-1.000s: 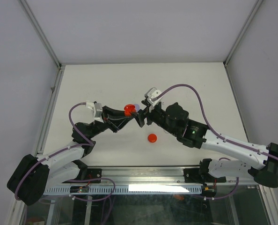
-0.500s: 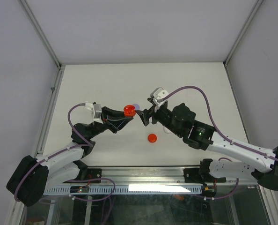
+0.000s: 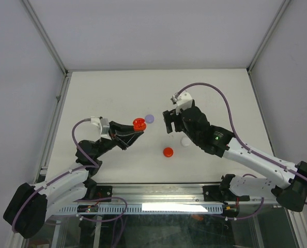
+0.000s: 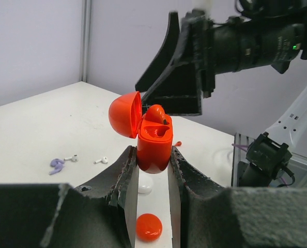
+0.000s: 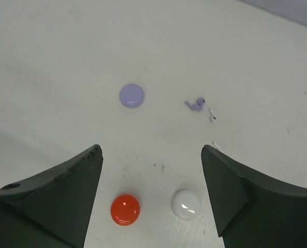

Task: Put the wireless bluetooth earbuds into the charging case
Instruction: Pick up the earbud from the center of the board.

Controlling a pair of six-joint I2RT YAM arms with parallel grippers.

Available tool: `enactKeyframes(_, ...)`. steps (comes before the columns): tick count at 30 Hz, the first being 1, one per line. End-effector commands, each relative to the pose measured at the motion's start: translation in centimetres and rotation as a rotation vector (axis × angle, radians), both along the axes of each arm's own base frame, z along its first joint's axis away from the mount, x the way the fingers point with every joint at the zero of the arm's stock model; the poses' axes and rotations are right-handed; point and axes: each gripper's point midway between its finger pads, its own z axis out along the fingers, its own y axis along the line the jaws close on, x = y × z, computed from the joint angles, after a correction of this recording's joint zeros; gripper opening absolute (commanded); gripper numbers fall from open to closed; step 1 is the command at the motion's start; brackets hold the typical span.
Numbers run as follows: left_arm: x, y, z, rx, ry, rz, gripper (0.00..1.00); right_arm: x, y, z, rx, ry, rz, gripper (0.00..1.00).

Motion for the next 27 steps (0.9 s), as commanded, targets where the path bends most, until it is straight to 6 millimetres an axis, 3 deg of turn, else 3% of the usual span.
enactKeyframes(1, 0.4, 0.8, 0.5, 0.018, -0.027, 0.071, 0.00, 1.5, -5.3, -3.2, 0.030, 0.173, -0.260, 0.80)
enactKeyframes(11, 0.7, 1.6, 0.8, 0.076, -0.031, 0.132, 0.00, 2.3, -16.1, -11.5, 0.094, 0.456, -0.684, 0.80)
enactKeyframes(17, 1.2, 1.7, 0.2, 0.125, -0.017, 0.158, 0.00, 1.5, -21.5, -15.2, 0.144, 0.578, -0.918, 0.79)
enactKeyframes(21, 1.3, 1.8, 0.0, 0.133, -0.014, 0.165, 0.00, 0.8, -24.0, -17.3, 0.226, 0.694, -1.035, 0.76)
enactKeyframes(27, 1.4, 1.8, -0.1, 0.137, -0.011, 0.165, 0.00, -0.4, -28.8, -19.6, 0.212, 0.750, -1.277, 0.69)
